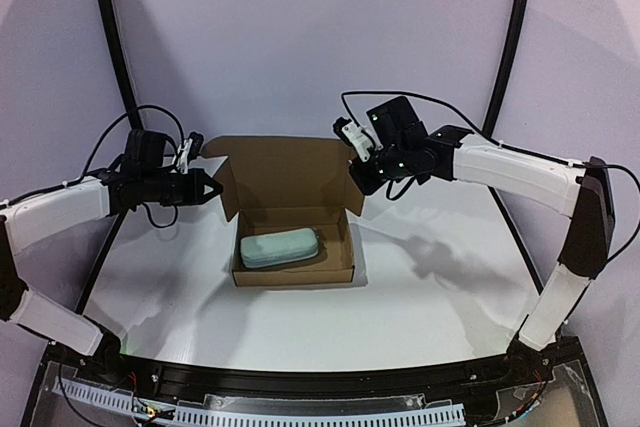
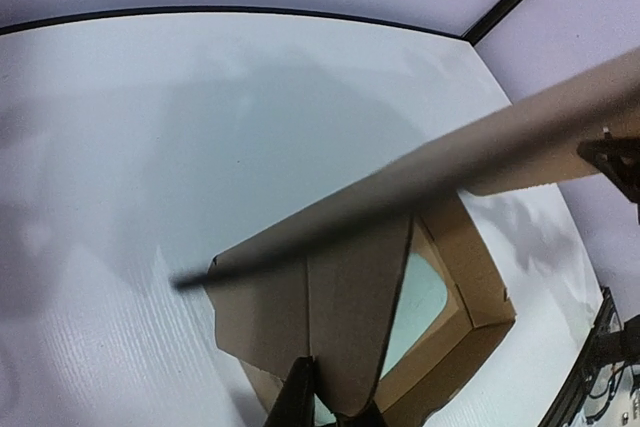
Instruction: Fold the paper box
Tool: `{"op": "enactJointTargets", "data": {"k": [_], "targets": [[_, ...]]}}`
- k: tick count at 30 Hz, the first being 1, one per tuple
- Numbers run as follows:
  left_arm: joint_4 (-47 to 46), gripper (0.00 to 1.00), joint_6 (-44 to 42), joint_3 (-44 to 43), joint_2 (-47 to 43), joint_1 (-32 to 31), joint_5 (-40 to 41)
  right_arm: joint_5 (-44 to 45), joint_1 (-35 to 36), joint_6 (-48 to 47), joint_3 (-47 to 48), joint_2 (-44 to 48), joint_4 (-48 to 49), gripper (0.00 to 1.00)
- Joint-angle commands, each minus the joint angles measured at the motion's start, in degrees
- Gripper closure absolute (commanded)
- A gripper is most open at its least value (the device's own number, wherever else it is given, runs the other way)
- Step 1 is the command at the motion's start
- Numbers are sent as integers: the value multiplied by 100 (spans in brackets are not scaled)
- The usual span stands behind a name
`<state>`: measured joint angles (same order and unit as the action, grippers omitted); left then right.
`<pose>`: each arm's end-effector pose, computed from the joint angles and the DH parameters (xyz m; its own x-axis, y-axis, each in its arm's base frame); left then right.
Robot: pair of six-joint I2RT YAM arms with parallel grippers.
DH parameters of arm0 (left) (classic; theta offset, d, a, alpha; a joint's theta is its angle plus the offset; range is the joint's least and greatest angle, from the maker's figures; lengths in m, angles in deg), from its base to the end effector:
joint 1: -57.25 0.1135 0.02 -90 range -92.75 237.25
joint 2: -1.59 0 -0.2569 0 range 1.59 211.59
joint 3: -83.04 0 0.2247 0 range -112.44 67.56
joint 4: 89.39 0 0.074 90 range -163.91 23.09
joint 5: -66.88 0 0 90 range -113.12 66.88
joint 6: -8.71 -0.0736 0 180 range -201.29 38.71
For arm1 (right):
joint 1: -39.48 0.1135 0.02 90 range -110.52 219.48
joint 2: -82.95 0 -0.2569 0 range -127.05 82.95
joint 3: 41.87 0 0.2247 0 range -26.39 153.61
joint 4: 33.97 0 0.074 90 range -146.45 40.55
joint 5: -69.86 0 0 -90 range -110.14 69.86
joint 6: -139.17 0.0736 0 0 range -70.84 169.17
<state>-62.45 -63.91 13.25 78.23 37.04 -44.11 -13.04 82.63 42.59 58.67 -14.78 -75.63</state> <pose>0.2746 -0.1292 0.2573 -0.6779 -0.0476 -0.7336 0.4185 0.7954 -0.4384 0.2933 0.2625 0.2868 -0.3849 -0.5167 -0.7648 -0.6569 0.7354 -0.1663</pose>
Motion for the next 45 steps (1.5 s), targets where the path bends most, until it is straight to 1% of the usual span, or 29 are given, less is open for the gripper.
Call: {"op": "enactJointTargets", "data": {"k": [1,3,6,9,12,15,20,22,24,27,30,35,38,40,42,45], "targets": [[-593,94,447,77,132,-148,-435,572,358,777,-96,133,404,100],[-699,98,549,91,212,-165,-438,972,406,1226,-118,140,537,100],[-796,99,701,115,279,-205,-435,1323,428,2183,-38,92,513,100],[-891,99,882,130,279,-254,-405,1470,499,2851,2,-11,578,100],[-929,99,1075,110,218,-358,-314,1445,528,3271,126,-126,616,100],[-851,99,1145,35,205,-453,-140,1256,528,3350,525,-245,427,100],[-505,99,1473,-221,317,-486,77,1055,530,3294,1779,-716,-602,100],[-394,99,1634,-281,318,-532,208,998,531,3428,1928,-855,-698,100],[-245,99,1758,-337,297,-626,466,973,529,3655,1927,-945,-667,100],[-107,99,2013,-374,319,-694,688,940,528,3923,1658,-976,-391,100],[-250,99,2360,-308,361,-710,800,981,529,4154,1457,-1057,-91,100],[-259,99,2628,-496,488,-745,712,895,526,4219,1998,-1356,-266,100],[-134,99,2643,-745,573,-750,851,682,519,4298,2479,-1549,-587,100],[45,99,2651,-861,655,-756,929,586,519,4385,2556,-1627,-628,100],[44,99,2660,-836,683,-763,892,499,526,4436,2346,-1574,-447,100],[55,99,2569,-620,586,-773,859,652,528,4328,1700,-1404,-106,100]]}}
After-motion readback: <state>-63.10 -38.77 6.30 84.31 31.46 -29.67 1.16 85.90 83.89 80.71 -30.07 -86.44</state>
